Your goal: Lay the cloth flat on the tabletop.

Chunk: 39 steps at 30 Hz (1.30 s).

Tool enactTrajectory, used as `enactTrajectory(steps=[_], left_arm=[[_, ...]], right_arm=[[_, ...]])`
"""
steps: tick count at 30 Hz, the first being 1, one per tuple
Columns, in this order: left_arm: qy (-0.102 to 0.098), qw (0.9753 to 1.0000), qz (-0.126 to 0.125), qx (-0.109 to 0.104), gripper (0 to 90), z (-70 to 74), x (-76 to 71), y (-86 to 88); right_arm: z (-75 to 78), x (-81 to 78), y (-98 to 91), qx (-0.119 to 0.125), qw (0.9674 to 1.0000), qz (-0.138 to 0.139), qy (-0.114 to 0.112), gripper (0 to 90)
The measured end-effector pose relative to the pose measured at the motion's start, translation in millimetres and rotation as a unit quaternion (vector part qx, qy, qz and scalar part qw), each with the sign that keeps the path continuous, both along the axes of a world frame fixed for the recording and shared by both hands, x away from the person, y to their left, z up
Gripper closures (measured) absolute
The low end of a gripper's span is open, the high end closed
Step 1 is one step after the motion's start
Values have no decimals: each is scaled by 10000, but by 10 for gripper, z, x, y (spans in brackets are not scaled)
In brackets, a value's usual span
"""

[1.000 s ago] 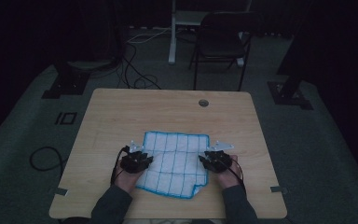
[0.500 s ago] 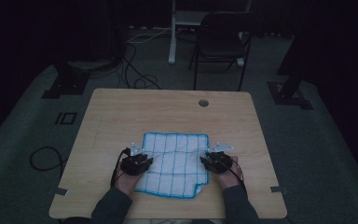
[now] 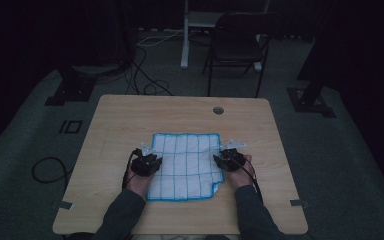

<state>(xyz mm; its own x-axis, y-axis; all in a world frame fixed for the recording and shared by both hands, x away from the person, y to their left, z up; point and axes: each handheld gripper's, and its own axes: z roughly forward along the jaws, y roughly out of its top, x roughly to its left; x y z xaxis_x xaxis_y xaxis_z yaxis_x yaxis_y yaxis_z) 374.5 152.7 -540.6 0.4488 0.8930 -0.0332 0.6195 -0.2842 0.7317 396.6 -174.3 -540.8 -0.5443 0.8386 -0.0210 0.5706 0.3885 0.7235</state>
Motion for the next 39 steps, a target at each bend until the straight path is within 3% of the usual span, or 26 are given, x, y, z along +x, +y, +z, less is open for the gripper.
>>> enactTrajectory(steps=[4, 8, 9, 12, 17, 23, 32, 39], left_arm=[[-36, 10000, 83, -8, 703, -6, 100, 1], [-72, 9999, 90, -27, 702, -14, 111, 4], [-130, 9999, 73, -10, 701, -25, 98, 2], [-132, 9999, 84, -1, 699, -24, 97, -2], [-139, 9999, 87, -3, 695, -26, 95, -5], [-116, 9999, 18, -68, 661, -27, 94, 7], [-87, 9999, 53, -92, 564, -12, 16, 12], [-74, 9991, 387, -168, 551, -2, -114, 200]], right_arm=[[6, 36, 1, -24, 10000, -38, 28, 611], [22, -1, 13, -111, 9998, -109, 77, 599], [44, -108, 33, -187, 9997, -105, 99, 583], [55, -205, 49, -214, 9997, -5, 100, 568], [63, -498, 8, -86, 9995, 265, 159, 547], [36, -719, -91, -75, 9993, 313, 204, 537], [20, -943, -256, -19, 9995, 266, 188, 530], [37, -956, -317, 173, 9998, 103, 88, 534]])
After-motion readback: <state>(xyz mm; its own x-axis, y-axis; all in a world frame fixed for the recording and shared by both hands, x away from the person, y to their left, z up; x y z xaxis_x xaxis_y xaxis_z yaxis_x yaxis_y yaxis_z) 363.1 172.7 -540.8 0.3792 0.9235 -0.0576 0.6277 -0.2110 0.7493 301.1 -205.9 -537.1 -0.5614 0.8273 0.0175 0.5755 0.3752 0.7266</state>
